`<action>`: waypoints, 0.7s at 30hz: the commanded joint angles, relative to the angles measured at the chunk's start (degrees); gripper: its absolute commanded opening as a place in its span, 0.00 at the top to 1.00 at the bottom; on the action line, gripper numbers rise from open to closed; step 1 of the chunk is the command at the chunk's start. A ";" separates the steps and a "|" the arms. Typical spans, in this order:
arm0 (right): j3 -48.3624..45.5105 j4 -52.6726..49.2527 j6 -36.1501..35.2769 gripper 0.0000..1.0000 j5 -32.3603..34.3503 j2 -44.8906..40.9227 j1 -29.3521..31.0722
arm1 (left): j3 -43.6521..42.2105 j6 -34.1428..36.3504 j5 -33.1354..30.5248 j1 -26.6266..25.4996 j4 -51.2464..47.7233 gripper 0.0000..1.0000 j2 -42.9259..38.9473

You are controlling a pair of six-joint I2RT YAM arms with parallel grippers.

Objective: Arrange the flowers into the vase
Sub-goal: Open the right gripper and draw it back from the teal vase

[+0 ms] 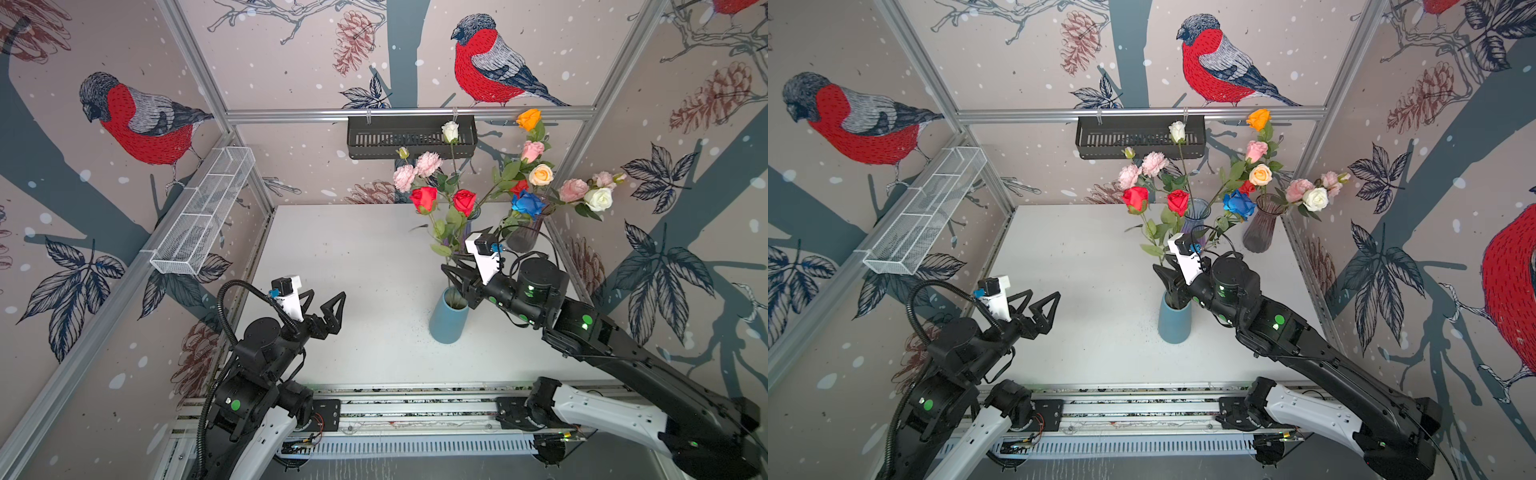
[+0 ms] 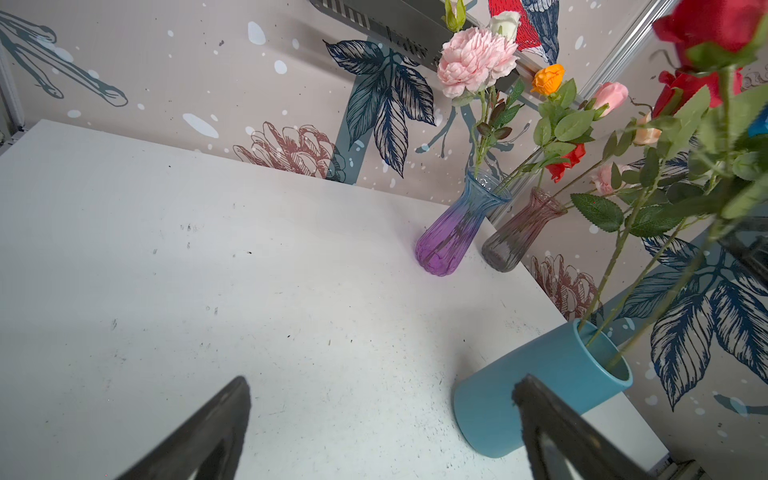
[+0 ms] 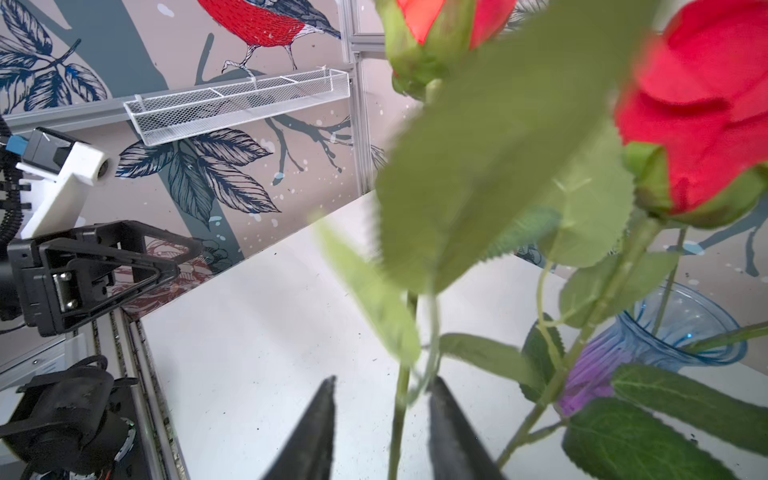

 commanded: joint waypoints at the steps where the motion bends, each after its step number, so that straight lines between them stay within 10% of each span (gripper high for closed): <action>1: 1.30 -0.11 -0.47 0.42 -2.42 0.05 -0.09 | 0.30 0.27 0.07 0.13 1.74 0.01 -0.39; 19: -8.45 -6.64 7.93 0.16 -1.75 -20.46 -0.08 | 0.16 0.25 0.73 0.31 2.17 0.01 0.17; 21: -12.12 -7.05 10.70 0.00 -2.60 -21.91 -0.06 | 0.22 0.21 0.77 0.39 2.22 0.01 0.22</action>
